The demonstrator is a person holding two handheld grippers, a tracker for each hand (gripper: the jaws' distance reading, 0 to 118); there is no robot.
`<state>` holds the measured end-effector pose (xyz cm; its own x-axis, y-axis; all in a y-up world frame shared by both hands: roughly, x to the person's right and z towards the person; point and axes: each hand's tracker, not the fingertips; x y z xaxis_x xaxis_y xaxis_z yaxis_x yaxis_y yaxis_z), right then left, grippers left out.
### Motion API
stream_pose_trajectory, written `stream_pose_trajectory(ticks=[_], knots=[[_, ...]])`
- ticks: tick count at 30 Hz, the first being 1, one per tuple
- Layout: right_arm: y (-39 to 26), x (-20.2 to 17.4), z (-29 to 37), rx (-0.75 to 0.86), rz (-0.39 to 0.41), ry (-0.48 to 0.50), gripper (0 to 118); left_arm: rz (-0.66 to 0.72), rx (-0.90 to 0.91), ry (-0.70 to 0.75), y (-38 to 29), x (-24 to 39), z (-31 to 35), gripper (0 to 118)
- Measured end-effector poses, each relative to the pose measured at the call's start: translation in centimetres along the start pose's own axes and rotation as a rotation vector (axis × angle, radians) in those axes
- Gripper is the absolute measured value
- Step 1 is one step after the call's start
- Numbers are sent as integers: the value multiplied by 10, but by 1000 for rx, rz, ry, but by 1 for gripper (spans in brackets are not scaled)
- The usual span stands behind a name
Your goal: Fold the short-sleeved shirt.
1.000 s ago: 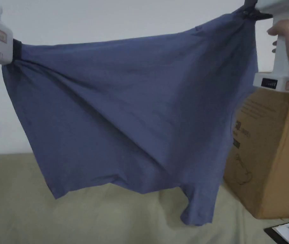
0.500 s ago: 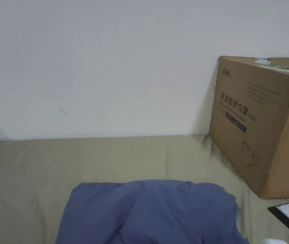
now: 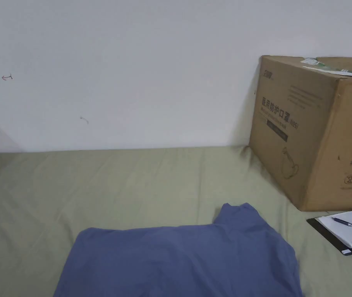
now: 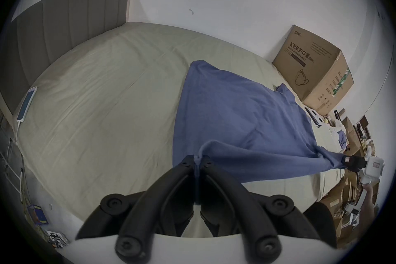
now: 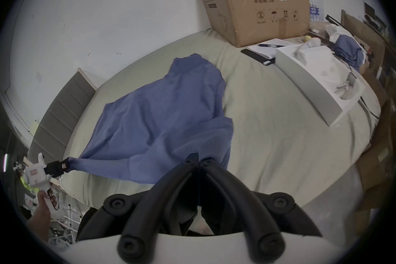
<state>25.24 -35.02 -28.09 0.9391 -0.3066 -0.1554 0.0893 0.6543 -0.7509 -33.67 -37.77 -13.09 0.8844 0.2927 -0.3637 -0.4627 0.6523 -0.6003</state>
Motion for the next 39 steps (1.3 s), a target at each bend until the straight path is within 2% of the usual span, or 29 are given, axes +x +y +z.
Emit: stream_pose_trajectory(ticks=[4, 7, 10, 11, 13, 16, 17, 18, 19, 20, 21, 22, 26, 29, 33, 34, 35, 36, 37, 39], knots=[[-7, 5, -1, -82, -17, -110, 0, -42, -90, 46, -17, 2, -2, 2], [-16, 4, -20, -181, 35, -157, 0, -90, -185, 82, -30, 5, -18, 2], [-31, 5, -48, -262, 54, -173, 0, -172, -213, 126, -42, 9, -31, 2], [-35, 3, -57, -286, 74, -206, 0, -210, -221, 151, -45, 12, -35, 2], [-42, 4, -72, -331, 111, -265, 0, -205, -230, 164, -47, 12, -40, 2], [-43, 7, -78, -344, 43, -259, 0, -218, -277, 207, -49, 15, -47, 4], [-41, 9, -75, -337, 36, -258, 6, -222, -296, 215, -49, 15, -49, 16], [-39, 9, -73, -336, 39, -259, 20, -228, -299, 240, -49, 14, -48, 33], [-38, 9, -71, -331, 49, -264, 41, -239, -282, 267, -48, 13, -46, 55], [-35, 9, -67, -314, 78, -290, 87, -245, -260, 296, -46, 11, -43, 85], [-34, 11, -61, -292, 97, -318, 108, -231, -230, 295, -44, 8, -37, 104], [-32, 11, -54, -282, 96, -318, 116, -196, -206, 277, -42, 1, -28, 113], [-12, 2, -9, -143, 56, -215, 115, -66, -79, 114, -20, -3, 23, 115], [5, -24, 24, -38, 80, -125, 115, -42, 22, 54, -3, 5, 62, 115], [12, -73, 83, 281, 78, 139, 112, -30, 218, -55, 6, 24, 115, 114], [10, -82, 95, 353, 88, 182, 108, -41, 285, -68, 5, 29, 126, 113], [6, -91, 105, 426, 110, 209, 98, -67, 360, -76, 1, 35, 138, 108], [3, -101, 113, 487, 128, 201, 86, -91, 408, -76, -3, 41, 146, 100], [1, -110, 117, 516, 151, 178, 67, -117, 435, -67, -7, 46, 151, 86], [-3, -125, 122, 547, 201, 138, 14, -164, 483, -39, -13, 55, 158, 19]])
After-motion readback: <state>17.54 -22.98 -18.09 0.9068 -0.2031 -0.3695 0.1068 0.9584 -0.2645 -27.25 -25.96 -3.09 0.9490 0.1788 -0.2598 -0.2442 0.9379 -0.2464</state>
